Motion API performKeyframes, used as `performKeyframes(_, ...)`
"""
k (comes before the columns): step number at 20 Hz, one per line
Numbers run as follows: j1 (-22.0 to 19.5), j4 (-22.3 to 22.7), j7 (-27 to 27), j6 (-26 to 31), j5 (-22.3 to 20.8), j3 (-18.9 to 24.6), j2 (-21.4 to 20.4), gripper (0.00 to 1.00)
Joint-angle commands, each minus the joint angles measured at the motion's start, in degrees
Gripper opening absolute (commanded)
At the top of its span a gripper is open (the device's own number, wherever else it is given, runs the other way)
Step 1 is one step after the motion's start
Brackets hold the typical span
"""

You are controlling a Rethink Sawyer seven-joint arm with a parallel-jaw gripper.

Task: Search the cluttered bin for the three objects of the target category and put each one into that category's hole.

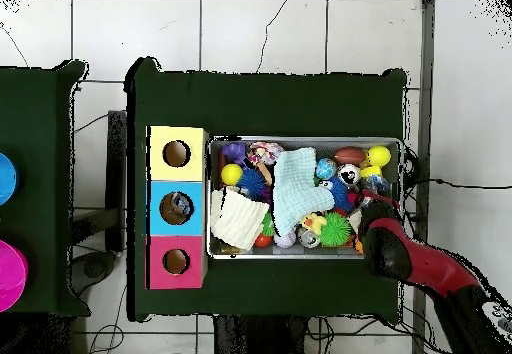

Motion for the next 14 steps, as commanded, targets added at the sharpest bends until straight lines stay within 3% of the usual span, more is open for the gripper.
performKeyframes(1, -2.89, -14.82, -7.83, 21.58, -0.32, 19.36, 14.9, 1.0)
performKeyframes(2, -4.06, -14.69, -9.6, 23.48, -0.61, 21.12, 15.61, 1.0)
performKeyframes(6, -3.98, -12.76, -7.99, 24.1, -0.45, 20.41, 14.22, 1.0)
performKeyframes(12, -7.91, -9.49, -14.43, 35.66, 1.9, 25.54, 15.87, 1.0)
performKeyframes(14, -8.83, -8.38, -15.09, 36.14, 1.75, 26.88, 15.9, 1.0)
